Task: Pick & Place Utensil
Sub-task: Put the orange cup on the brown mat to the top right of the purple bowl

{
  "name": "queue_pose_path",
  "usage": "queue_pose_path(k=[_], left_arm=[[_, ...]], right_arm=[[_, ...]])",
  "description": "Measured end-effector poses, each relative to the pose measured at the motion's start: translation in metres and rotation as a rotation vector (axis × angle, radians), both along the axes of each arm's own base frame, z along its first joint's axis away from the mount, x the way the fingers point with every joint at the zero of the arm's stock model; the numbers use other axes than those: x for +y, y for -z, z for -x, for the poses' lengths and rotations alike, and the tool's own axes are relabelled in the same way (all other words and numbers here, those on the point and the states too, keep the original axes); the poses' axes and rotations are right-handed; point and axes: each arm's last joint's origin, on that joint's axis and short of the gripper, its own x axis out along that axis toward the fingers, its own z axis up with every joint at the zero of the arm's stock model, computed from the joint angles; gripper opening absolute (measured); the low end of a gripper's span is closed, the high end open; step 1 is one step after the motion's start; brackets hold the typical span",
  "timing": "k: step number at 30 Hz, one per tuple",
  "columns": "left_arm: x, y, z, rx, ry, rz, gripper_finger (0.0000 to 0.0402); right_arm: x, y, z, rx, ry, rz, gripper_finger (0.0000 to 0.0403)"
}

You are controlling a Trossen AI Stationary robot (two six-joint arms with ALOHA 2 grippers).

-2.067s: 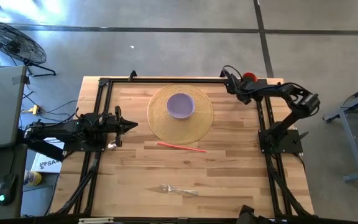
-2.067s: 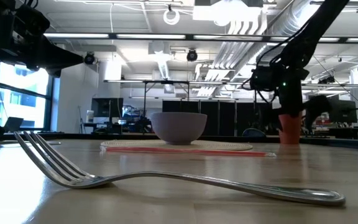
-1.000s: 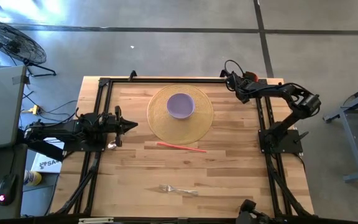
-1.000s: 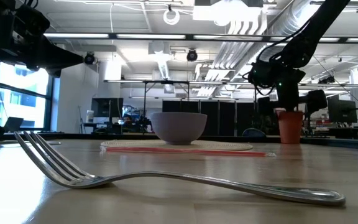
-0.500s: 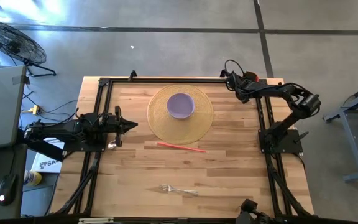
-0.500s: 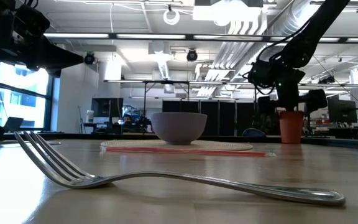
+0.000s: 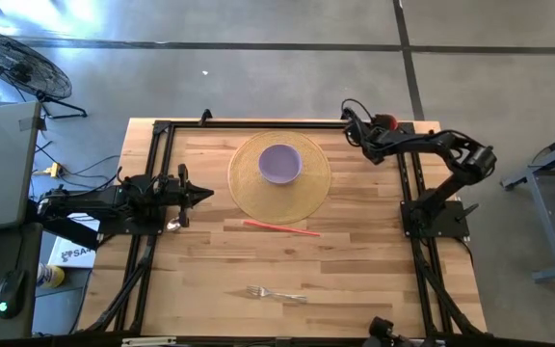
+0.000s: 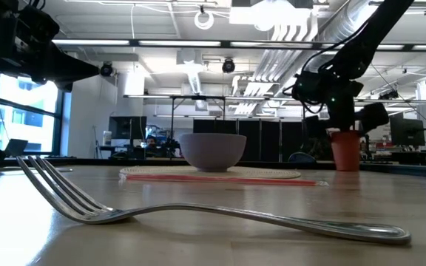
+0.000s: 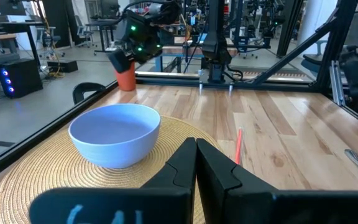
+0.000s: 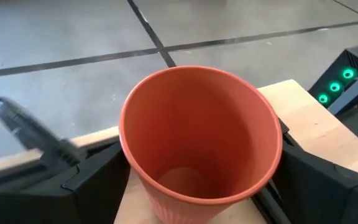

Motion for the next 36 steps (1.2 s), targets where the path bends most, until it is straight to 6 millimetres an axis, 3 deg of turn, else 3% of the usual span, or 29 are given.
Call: queue_pose_path(k=[15, 22, 30, 36], left_arm=[[0.000, 0.000, 0.000, 0.000, 0.000, 0.000, 0.0007], [0.000, 0.000, 0.000, 0.000, 0.000, 0.000, 0.0007], [0.000, 0.000, 0.000, 0.000, 0.000, 0.000, 0.0007], [0.000, 0.000, 0.000, 0.000, 0.000, 0.000, 0.0007]], right_arm=[[0.052, 0.001, -0.040, -0.008, -0.217, -0.001, 0.0348], [0.073, -0.020, -0.055, -0.027, -0.394, 0.029, 0.0348], [0.072, -0.040, -0.089, -0.024, -0.841, 0.054, 0.0348], [0.056, -0.033, -0.101, -0.045, -1.022, 0.075, 0.0348]])
